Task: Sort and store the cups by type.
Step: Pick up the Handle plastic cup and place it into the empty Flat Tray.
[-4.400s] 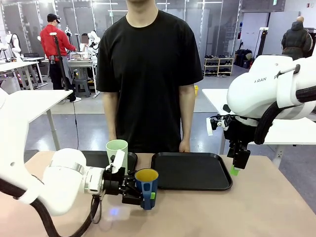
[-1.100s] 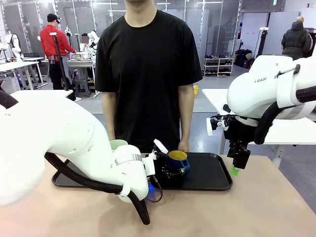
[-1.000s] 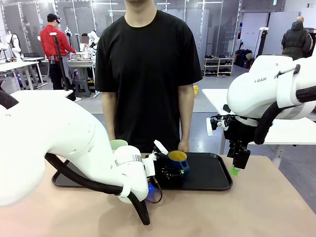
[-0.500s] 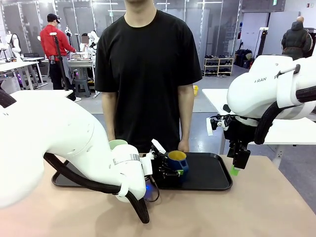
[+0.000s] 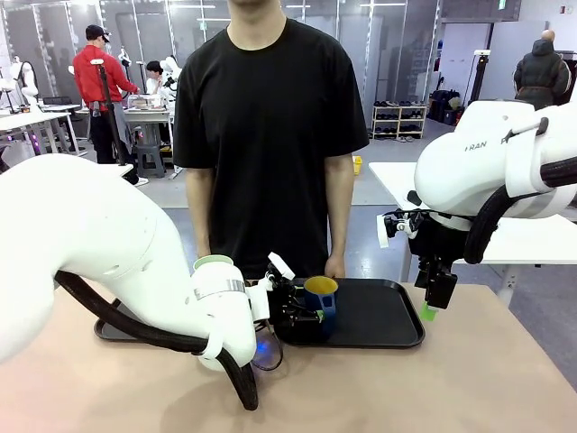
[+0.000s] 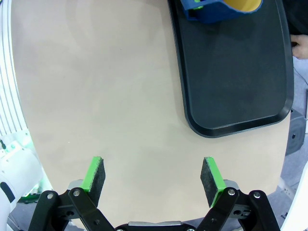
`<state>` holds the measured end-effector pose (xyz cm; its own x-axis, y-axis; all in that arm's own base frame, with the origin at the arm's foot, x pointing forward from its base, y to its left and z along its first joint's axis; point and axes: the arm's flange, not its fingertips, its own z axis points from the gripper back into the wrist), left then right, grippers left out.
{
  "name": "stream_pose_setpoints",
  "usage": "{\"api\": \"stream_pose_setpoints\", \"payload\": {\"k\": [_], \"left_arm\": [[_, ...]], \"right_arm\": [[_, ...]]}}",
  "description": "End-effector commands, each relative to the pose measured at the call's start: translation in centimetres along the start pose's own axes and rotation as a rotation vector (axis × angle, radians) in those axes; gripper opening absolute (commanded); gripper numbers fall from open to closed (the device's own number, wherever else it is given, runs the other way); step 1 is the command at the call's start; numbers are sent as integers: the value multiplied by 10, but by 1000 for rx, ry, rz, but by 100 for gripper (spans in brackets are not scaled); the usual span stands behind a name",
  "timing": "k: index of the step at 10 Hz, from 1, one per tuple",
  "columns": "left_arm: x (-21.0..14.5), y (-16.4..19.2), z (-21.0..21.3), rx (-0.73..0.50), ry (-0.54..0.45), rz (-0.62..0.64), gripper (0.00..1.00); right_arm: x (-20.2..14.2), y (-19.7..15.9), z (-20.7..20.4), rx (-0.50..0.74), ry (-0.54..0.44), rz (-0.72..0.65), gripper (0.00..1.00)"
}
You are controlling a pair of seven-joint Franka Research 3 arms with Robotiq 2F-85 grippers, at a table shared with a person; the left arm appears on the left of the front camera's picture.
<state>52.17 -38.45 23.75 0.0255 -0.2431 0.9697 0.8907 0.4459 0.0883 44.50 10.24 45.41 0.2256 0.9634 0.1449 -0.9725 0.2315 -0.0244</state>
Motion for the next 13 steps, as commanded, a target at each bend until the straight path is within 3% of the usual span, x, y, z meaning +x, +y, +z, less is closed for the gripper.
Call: {"api": "stream_pose_setpoints", "payload": {"k": [1, 5, 9, 13], "left_arm": [[-35, -71, 17, 23, -44, -29, 100], [-35, -75, 47, 59, 5, -69, 100], [-26, -76, 94, 70, 153, -119, 100], [-9, -80, 126, 67, 230, -163, 100]], "right_arm": [[-1, 0, 1, -9, 3, 2, 100], [-1, 0, 1, -9, 3, 2, 100], [-1, 0, 1, -9, 3, 2, 100], [-1, 0, 1, -9, 3, 2, 100]]}}
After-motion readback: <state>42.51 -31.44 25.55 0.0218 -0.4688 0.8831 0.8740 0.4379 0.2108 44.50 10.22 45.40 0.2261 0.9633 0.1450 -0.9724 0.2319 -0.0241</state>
